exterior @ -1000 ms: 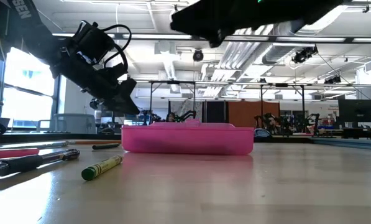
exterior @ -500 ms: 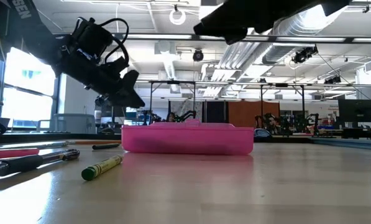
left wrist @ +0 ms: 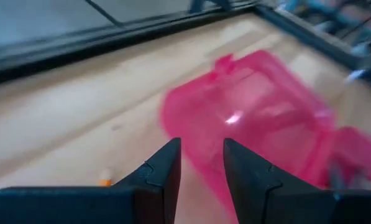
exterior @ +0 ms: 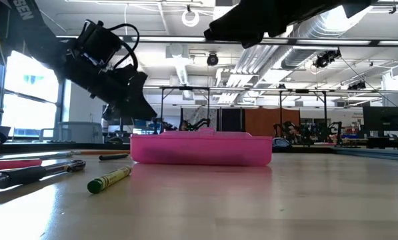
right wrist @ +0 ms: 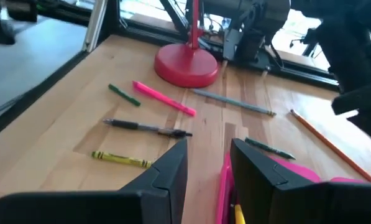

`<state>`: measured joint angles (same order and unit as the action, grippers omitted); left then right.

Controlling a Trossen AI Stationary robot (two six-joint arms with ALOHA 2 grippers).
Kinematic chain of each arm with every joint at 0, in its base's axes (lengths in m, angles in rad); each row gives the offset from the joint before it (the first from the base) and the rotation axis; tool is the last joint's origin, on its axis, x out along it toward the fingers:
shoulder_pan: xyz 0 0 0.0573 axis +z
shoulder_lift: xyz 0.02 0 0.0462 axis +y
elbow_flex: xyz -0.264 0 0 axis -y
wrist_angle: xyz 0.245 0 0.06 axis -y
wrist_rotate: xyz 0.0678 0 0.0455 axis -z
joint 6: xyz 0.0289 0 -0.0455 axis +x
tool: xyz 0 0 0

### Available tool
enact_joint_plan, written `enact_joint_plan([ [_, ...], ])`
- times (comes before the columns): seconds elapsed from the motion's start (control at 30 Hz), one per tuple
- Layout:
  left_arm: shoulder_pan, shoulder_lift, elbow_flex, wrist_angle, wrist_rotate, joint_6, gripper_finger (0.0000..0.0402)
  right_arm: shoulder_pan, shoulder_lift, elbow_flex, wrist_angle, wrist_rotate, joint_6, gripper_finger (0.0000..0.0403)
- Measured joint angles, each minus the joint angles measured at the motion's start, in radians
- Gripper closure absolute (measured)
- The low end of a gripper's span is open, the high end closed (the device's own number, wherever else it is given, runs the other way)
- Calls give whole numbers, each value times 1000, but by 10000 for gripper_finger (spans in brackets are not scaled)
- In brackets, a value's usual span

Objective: Pick & place school supplies into a supply box
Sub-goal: Put the top dark green crayon into the pink supply box

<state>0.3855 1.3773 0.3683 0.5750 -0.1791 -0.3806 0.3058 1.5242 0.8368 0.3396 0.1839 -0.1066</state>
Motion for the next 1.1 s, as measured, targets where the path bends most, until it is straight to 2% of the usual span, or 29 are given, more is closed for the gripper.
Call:
enact_joint_plan([
  [0.13,1,0,0,-1,-150,58,252,0,0,0,-8,1,1,302],
  [0.3,1,0,0,-2,-232,42,252,0,0,0,-19,1,1,302],
  [0.4,1,0,0,-19,-216,35,252,0,0,0,-28,1,1,302],
  [0.57,0,0,0,-80,-30,-8,252,0,0,0,-31,1,1,302],
  [0.63,0,0,0,-113,0,-34,252,0,0,0,-33,1,-3,302],
  [0.77,-11,0,0,-164,12,-118,252,0,0,0,-38,1,4,302],
  [0.9,-46,-1,28,-212,2,-113,252,0,0,0,-48,1,3,302],
  [1.0,-79,-13,113,-360,-21,-99,252,0,0,0,-52,1,2,302],
  [1.1,-135,-19,232,-608,-91,-98,252,0,0,0,-52,1,2,302],
])
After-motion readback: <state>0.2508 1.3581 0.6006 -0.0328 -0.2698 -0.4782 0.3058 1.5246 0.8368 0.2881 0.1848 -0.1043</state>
